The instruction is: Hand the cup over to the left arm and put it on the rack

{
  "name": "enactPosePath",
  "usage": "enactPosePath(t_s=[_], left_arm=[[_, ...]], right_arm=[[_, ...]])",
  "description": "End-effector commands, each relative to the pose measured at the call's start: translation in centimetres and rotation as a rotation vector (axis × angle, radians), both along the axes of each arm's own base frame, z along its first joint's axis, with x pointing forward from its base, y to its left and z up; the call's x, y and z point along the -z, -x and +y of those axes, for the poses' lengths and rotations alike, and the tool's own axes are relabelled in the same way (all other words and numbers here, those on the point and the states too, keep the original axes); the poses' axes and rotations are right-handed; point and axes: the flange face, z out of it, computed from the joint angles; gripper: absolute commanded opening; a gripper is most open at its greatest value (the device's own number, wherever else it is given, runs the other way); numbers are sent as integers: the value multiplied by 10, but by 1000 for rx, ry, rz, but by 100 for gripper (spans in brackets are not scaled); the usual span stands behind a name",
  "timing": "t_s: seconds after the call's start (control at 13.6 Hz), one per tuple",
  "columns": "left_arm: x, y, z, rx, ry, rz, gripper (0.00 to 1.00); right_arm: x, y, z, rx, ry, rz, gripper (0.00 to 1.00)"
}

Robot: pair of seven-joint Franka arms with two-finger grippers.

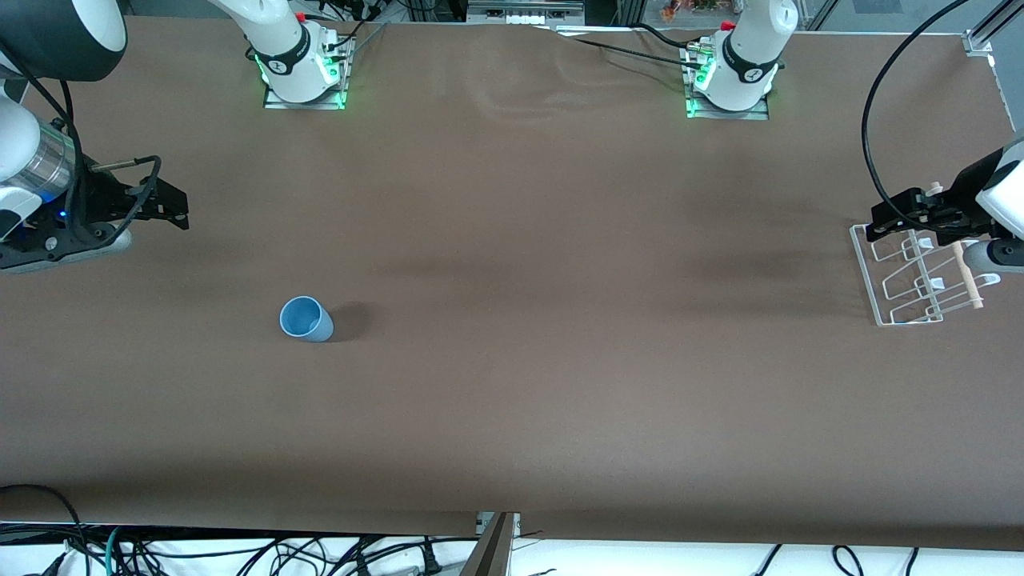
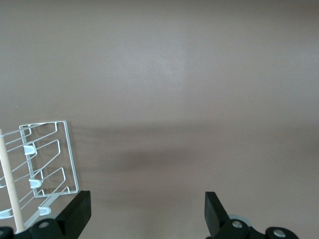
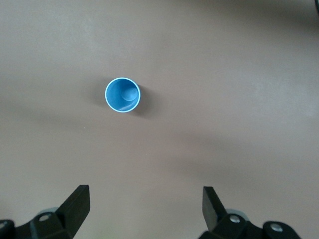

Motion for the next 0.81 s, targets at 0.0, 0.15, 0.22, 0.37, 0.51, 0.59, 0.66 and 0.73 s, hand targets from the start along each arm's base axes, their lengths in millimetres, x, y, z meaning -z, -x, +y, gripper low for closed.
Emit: enactPosePath(t_s=[0.0,0.15,0.22,0.37,0.51,0.59,0.66,0.73], left_arm=[[-6,-4,-3,21,-8,-6,100],[-6,-4,-5,24,-8,-6,100],[-6,-4,-6,24,-8,-6,100],[-6,-4,-5,22,-8,-6,100],[-6,-4,-1,18,-6,-7,100],[-6,-4,2,15,-1,-7,100],[-6,-4,5,9,2,-7,100],[-6,-4,4,9,1,-7,100]], right_arm=[[-12,13,5,-18,-13,4,100],[-14,12,4,-19,-14,4,100],[-13,11,4,-18,-15,8,100],[-12,12,3,-13,-20,11,100],[-12,12,2,-3,-23,13,100],[-11,11,2,-3,-22,12,100],[-10,10,0,-5,-24,11,100],[-8,9,-1,-14,-24,13,100]])
